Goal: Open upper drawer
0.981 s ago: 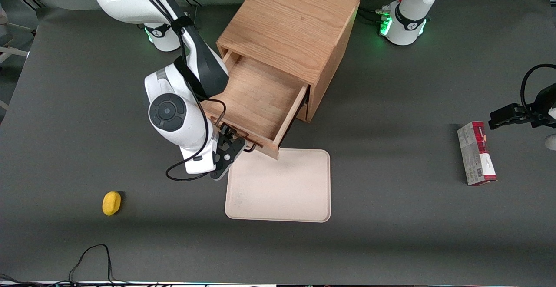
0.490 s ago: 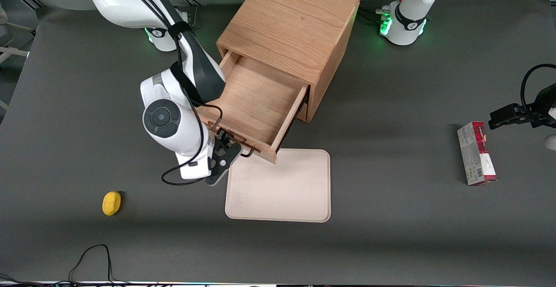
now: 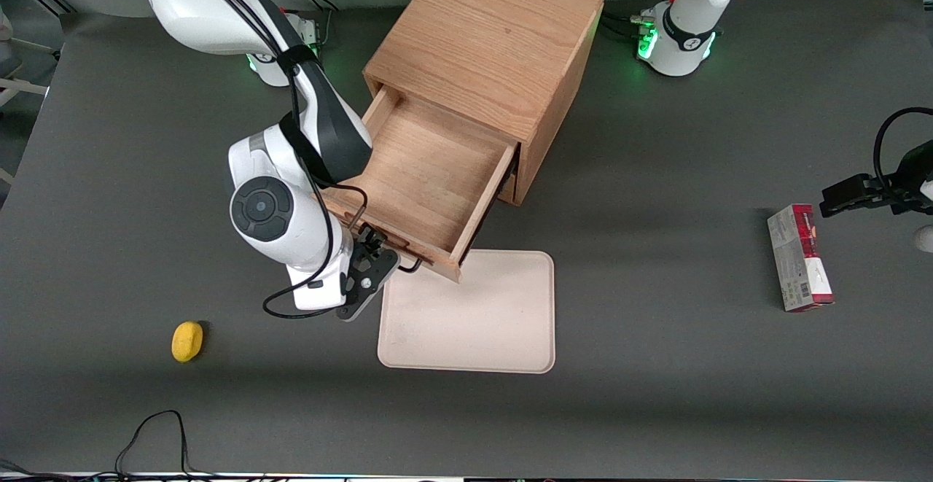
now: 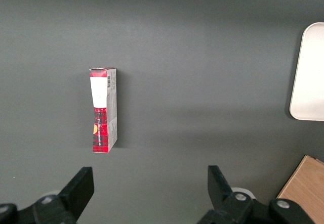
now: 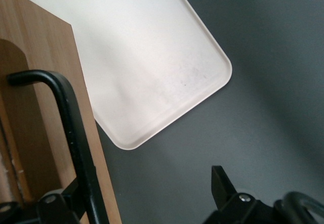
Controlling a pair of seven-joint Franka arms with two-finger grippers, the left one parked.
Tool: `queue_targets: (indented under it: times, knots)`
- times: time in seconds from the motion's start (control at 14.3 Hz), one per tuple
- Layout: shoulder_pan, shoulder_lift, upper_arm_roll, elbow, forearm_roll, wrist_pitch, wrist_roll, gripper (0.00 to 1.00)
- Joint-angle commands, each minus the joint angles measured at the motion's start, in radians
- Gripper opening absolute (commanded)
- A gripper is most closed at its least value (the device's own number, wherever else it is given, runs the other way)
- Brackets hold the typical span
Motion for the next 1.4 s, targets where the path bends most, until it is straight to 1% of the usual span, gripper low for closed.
queue_targets:
  times: [0.0, 0.07, 0.21, 0.28, 0.35, 0.56, 0.7, 0.84, 0.91, 1.12, 1.26, 1.33]
  knots:
    - [-0.014, 0.016, 0.006, 0.048, 0.014, -0.018, -0.019, 1.00]
    - [-0.013, 0.006, 0.006, 0.048, 0.014, -0.022, -0.016, 1.00]
    - [-0.013, -0.009, 0.005, 0.089, 0.014, -0.082, -0.016, 1.00]
    - [-0.013, -0.018, 0.003, 0.162, 0.013, -0.166, -0.013, 1.00]
    - [-0.013, -0.027, -0.001, 0.187, 0.013, -0.199, -0.013, 1.00]
    - [-0.013, -0.108, -0.005, 0.191, 0.000, -0.230, 0.033, 1.00]
    - [-0.020, -0.155, -0.011, 0.184, -0.007, -0.283, 0.117, 1.00]
    - [-0.020, -0.194, -0.064, 0.183, -0.007, -0.341, 0.209, 1.00]
    - [-0.020, -0.211, -0.084, 0.181, -0.009, -0.372, 0.226, 1.00]
    - [-0.017, -0.248, -0.161, 0.178, -0.050, -0.446, 0.285, 1.00]
    - [-0.019, -0.285, -0.213, 0.136, -0.050, -0.455, 0.309, 1.00]
    - [-0.034, -0.313, -0.215, 0.099, -0.050, -0.438, 0.315, 1.00]
